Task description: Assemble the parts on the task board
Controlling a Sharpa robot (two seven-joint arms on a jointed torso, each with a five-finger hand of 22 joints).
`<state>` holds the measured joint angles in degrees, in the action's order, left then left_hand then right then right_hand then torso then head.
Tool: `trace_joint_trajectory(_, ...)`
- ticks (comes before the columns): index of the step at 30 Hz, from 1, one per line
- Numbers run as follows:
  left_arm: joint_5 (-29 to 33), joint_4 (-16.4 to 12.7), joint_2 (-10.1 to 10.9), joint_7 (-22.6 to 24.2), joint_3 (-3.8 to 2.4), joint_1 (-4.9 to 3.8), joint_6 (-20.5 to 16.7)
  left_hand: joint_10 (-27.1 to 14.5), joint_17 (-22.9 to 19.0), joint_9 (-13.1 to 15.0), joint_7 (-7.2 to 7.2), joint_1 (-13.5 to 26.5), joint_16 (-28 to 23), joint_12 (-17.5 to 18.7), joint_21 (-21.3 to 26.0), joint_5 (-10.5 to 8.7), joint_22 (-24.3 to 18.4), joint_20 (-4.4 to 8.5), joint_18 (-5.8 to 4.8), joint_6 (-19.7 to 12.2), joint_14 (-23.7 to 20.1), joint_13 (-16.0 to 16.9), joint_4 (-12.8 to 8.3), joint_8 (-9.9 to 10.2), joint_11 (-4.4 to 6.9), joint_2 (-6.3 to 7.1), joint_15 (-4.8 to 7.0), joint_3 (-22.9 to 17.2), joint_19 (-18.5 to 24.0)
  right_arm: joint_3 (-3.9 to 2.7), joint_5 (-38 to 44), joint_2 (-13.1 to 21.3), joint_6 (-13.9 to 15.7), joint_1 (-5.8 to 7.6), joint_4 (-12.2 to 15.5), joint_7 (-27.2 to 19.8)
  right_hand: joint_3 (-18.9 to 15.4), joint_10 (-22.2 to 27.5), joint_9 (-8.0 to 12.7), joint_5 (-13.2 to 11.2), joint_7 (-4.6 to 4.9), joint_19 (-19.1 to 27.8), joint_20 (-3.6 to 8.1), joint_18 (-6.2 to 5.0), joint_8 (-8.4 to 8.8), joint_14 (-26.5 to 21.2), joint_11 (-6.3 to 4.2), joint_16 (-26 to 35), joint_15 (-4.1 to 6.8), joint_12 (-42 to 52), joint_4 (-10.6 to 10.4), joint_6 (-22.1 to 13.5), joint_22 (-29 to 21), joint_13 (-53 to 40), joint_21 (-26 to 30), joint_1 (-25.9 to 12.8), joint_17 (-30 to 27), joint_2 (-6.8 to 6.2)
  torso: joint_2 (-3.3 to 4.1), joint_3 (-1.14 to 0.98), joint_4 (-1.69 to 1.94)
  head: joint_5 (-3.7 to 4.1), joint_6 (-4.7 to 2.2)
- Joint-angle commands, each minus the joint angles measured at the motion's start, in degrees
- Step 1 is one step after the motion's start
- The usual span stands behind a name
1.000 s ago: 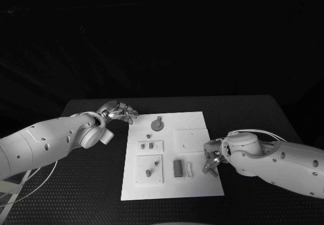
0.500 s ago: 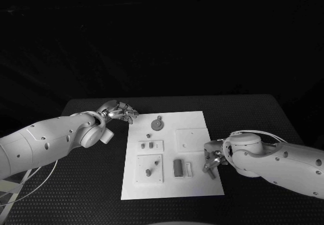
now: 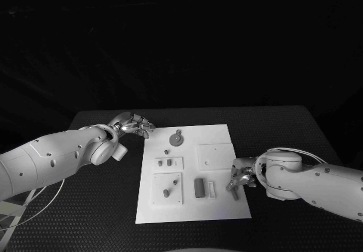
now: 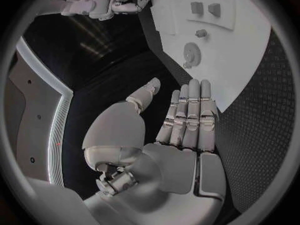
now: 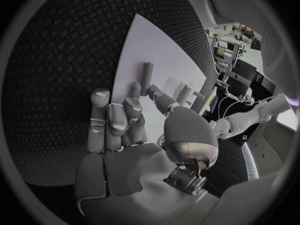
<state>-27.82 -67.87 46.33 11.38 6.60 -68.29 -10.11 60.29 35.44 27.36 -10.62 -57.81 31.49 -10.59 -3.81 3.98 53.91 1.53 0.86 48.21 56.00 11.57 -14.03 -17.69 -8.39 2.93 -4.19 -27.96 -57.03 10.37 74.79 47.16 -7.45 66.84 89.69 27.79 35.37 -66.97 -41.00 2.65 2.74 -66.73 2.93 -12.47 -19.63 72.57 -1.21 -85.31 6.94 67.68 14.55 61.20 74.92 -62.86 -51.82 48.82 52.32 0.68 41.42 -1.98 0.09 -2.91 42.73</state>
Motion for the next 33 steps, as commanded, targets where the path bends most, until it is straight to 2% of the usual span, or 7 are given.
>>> trace_joint_trajectory(1,0.4,0.0,-0.1,0.3,-0.02,-0.05,0.7,-0.4,0.1,-0.1,0.01,0.5,-0.3,-0.3,-0.3,-0.36,-0.1,-0.09,0.59,-0.2,0.2,-0.1,-0.3,-0.3,-0.06,-0.14,-0.05,0.0,0.3,0.11,-7.4,-0.2,4.5,-0.25,-0.4,-0.9,2.9,-0.4,-0.1,0.2,2.5,-0.4,-0.21,-2.53,7.7,0.5,0.09,-0.3,0.07,0.3,2.4,-2.0,1.2,0.0,-0.3,3.1,0.2,2.62,0.0,0.01,-0.02,-0.02,-0.04)
trace_joint_trajectory(5,0.4,0.0,-0.1,0.2,-0.02,-0.05,0.8,-0.4,0.1,-0.1,0.0,0.5,-0.3,-0.3,-0.3,-0.36,-0.1,-0.09,0.58,-0.3,0.2,-0.1,-0.3,-0.3,-0.06,-0.13,-0.06,0.0,0.3,-0.01,-11.7,-0.5,6.1,-0.01,-0.5,-1.1,3.1,-0.4,-0.1,0.2,2.45,-0.5,-0.17,-2.53,7.64,0.6,0.05,-0.3,0.12,0.3,2.4,-1.9,1.2,0.0,-0.4,3.2,0.1,2.61,0.01,0.02,0.0,-0.02,-0.04)
trace_joint_trajectory(13,0.4,-0.1,0.0,0.0,-0.02,-0.05,1.0,-0.5,0.1,-0.1,-0.02,0.8,-0.4,-0.4,-0.3,-0.37,-0.1,-0.11,0.56,-0.3,0.2,-0.1,-0.2,-0.3,-0.07,-0.24,-0.07,0.0,0.3,-0.03,-20.1,-1.5,6.9,0.06,-1.3,-1.1,3.3,-0.5,-0.1,0.2,2.41,-0.6,-0.12,-2.53,7.6,0.6,0.0,-0.3,0.17,0.3,2.4,-1.8,1.2,0.1,-0.5,3.2,0.0,2.67,0.01,0.07,-0.04,0.01,-0.14)
trace_joint_trajectory(33,0.4,0.0,-0.1,-0.4,-0.02,-0.05,1.6,-0.6,0.2,-0.1,-0.03,1.0,-0.5,-0.4,-0.2,-0.39,-0.1,-0.11,0.57,-0.3,0.1,-0.1,-0.1,-0.3,-0.09,-0.25,-0.08,0.1,0.4,-0.01,-21.1,-4.3,8.4,-0.02,-2.4,-2.3,3.4,-0.5,-0.1,0.2,2.39,-0.6,-0.08,-2.53,7.6,0.6,-0.03,-0.2,0.22,0.3,2.4,-1.8,1.1,0.1,-0.5,3.2,-0.2,2.65,0.01,0.02,0.01,0.11,-0.14)
